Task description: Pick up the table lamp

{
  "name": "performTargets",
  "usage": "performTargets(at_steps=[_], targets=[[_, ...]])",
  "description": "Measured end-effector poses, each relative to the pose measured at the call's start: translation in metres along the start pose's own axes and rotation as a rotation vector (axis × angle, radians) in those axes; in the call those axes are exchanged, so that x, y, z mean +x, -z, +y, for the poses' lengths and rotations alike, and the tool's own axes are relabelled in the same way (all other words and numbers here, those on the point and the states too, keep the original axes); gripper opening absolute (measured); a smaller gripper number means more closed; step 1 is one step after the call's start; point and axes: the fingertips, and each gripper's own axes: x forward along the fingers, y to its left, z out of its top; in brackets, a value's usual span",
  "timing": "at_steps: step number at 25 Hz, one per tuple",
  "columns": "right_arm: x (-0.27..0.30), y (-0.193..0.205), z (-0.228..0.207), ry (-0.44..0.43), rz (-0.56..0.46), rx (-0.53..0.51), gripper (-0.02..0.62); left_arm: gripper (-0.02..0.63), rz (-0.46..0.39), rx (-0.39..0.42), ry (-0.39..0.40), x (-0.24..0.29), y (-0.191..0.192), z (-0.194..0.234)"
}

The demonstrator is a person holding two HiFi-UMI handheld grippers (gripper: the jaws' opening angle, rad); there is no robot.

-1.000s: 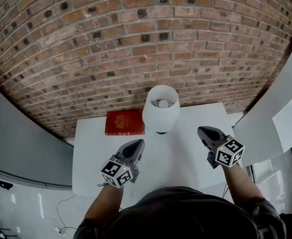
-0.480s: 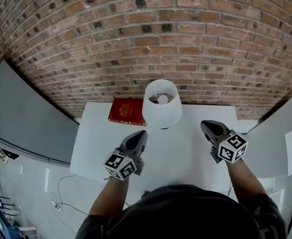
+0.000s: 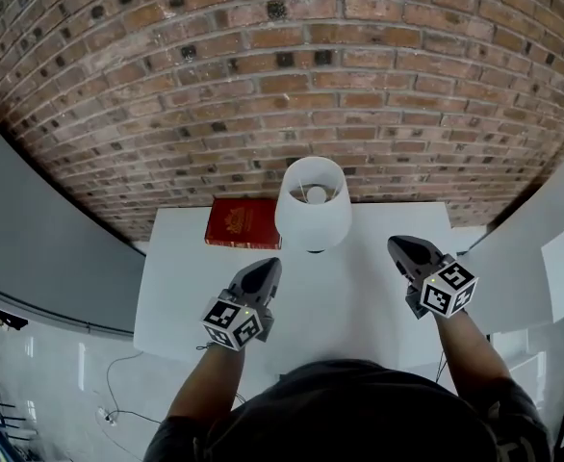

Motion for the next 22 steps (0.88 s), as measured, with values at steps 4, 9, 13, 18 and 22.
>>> performTargets(at_steps=[4,9,13,18,22], targets=[[0.004,0.001,-0.005,0.012,-0.001,0.005,-0.006,0.012,0.021,0.001,-0.001,0.005,0.018,0.010],[0.008,0.025,-0.024,0.028,0.003,0.004,-0.006,0.238,0.087,0.035,0.013,0.026,0.067,0.022],[0.013,0.056,-0.042,0.040,0.013,0.012,-0.006,0.265,0.149,0.050,-0.023,0.050,0.116,0.039],[0.023,0.093,-0.064,0.053,0.023,0.011,-0.006,0.281,0.164,0.050,-0.105,0.089,0.164,0.071],[0.030,0.125,-0.079,0.066,0.025,-0.004,-0.006,0.284,0.146,0.039,-0.153,0.117,0.191,0.094]])
